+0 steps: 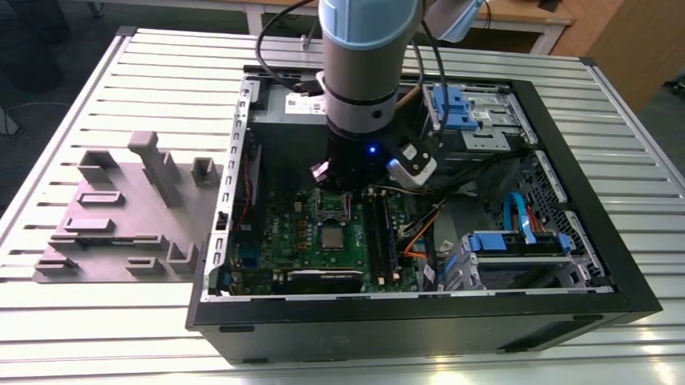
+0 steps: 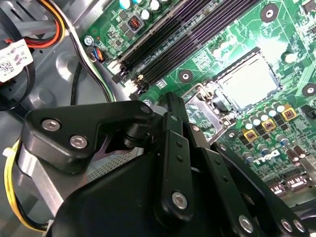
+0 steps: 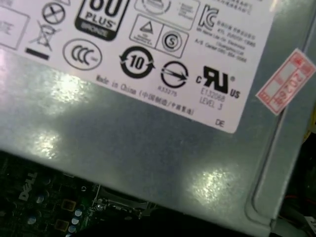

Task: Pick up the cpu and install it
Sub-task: 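Close the cpu cover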

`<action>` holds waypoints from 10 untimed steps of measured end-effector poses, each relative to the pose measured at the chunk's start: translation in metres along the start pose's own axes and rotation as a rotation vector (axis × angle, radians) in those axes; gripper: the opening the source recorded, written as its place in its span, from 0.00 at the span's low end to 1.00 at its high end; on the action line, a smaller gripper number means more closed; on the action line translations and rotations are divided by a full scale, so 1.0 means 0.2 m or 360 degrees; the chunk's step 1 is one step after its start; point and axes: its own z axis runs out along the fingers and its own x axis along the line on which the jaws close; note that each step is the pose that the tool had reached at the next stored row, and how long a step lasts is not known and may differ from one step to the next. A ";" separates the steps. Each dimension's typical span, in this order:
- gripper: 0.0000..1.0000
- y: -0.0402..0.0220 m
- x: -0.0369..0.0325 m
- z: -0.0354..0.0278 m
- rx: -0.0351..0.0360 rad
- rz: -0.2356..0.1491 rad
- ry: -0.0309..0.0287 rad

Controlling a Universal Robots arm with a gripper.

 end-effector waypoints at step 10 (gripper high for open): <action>0.10 -0.016 -0.036 0.008 -0.0022 0.0002 0.00499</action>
